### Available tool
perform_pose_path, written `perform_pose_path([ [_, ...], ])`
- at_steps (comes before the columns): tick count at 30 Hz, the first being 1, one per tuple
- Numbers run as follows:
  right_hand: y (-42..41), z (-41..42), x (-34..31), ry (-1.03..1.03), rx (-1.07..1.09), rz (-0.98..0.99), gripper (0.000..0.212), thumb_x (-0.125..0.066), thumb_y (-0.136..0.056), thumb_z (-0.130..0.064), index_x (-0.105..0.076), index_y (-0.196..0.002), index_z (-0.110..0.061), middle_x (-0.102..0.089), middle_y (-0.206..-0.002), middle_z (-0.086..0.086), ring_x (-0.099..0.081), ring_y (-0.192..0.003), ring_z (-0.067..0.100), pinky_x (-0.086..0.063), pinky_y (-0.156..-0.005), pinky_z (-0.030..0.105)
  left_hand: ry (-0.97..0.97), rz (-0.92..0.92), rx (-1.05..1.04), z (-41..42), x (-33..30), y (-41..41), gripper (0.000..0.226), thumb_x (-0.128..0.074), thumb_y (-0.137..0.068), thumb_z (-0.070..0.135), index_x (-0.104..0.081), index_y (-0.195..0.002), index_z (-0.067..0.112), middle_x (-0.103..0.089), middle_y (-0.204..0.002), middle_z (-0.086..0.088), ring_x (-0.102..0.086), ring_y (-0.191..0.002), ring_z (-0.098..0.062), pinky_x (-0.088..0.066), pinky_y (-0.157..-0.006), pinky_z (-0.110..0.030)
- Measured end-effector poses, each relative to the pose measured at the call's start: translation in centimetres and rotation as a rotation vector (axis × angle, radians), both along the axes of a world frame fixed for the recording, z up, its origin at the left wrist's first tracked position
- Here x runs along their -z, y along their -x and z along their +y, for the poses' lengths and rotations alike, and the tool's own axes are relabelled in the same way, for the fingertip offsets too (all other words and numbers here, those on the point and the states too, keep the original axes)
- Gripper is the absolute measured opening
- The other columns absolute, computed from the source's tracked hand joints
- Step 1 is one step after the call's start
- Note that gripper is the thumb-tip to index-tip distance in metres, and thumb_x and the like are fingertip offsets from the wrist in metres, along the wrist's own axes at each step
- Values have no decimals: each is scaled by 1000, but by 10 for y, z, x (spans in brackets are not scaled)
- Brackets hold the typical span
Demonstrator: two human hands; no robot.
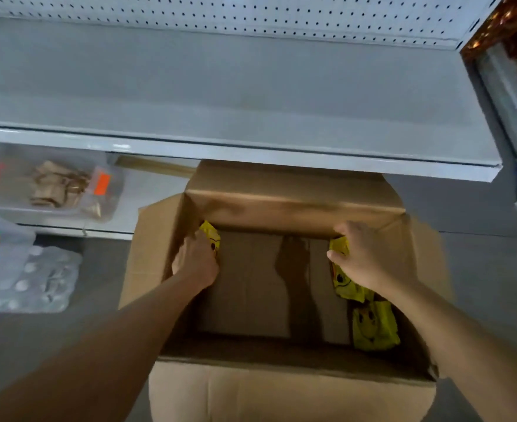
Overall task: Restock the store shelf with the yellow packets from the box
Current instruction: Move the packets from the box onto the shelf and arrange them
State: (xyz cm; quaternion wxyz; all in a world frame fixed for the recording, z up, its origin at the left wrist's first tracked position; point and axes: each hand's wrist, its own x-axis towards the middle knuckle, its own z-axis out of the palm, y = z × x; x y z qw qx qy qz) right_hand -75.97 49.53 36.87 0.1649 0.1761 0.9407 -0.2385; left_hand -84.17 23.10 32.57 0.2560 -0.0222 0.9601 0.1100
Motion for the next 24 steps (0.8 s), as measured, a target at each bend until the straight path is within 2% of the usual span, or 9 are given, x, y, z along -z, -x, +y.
perform_pose_path([
  [5,-11,15,58,-14,42,-118,53,-63,-87,-27,-42,-133,-11,-40,-136,11,-36,-129,27,-30,-108,35,13,-51,-129,3,61,4,55,-56,-87,18,-34,-135,4,-42,-133,-19,-46,-123,-38,-44,-98,-45],
  [9,-24,19,85,-30,96,-144,55,-62,-88,-25,-37,-136,-12,-37,-137,12,-35,-129,29,-35,-104,38,-28,9,-228,9,97,5,74,-64,-83,22,-22,-143,6,-39,-135,-18,-40,-127,-37,-39,-100,-46],
  [12,-35,20,100,-25,168,-144,59,-62,-88,-22,-32,-137,-10,-35,-137,14,-38,-128,31,-40,-101,39,20,59,-256,15,115,7,77,-65,-83,17,-19,-143,4,-29,-141,-18,-31,-130,-37,-35,-101,-48],
  [16,-48,25,117,-78,259,-103,63,-64,-84,-12,-29,-136,-3,-36,-133,17,-39,-125,35,-41,-102,43,120,149,-165,22,135,13,61,-64,-83,13,-32,-134,2,-29,-134,-21,-31,-124,-39,-38,-95,-50],
  [19,-51,28,128,-71,296,-81,65,-65,-82,-4,-29,-135,-1,-34,-132,19,-39,-124,36,-41,-102,44,104,180,-139,23,147,21,46,-58,-87,7,-36,-126,2,-31,-131,-24,-40,-114,-45,-44,-83,-52],
  [21,-50,29,136,-59,322,-81,69,-68,-79,-1,-28,-135,-1,-33,-133,19,-40,-123,37,-43,-100,43,48,207,-102,21,153,24,36,-52,-90,8,-35,-121,4,-41,-124,-28,-50,-102,-49,-44,-75,-51],
  [24,-47,30,148,-44,372,-99,70,-69,-77,1,-29,-134,0,-33,-134,20,-43,-121,38,-44,-99,43,-17,217,-99,18,152,27,39,-55,-87,8,-38,-122,5,-56,-112,-30,-55,-99,-49,-45,-75,-49],
])
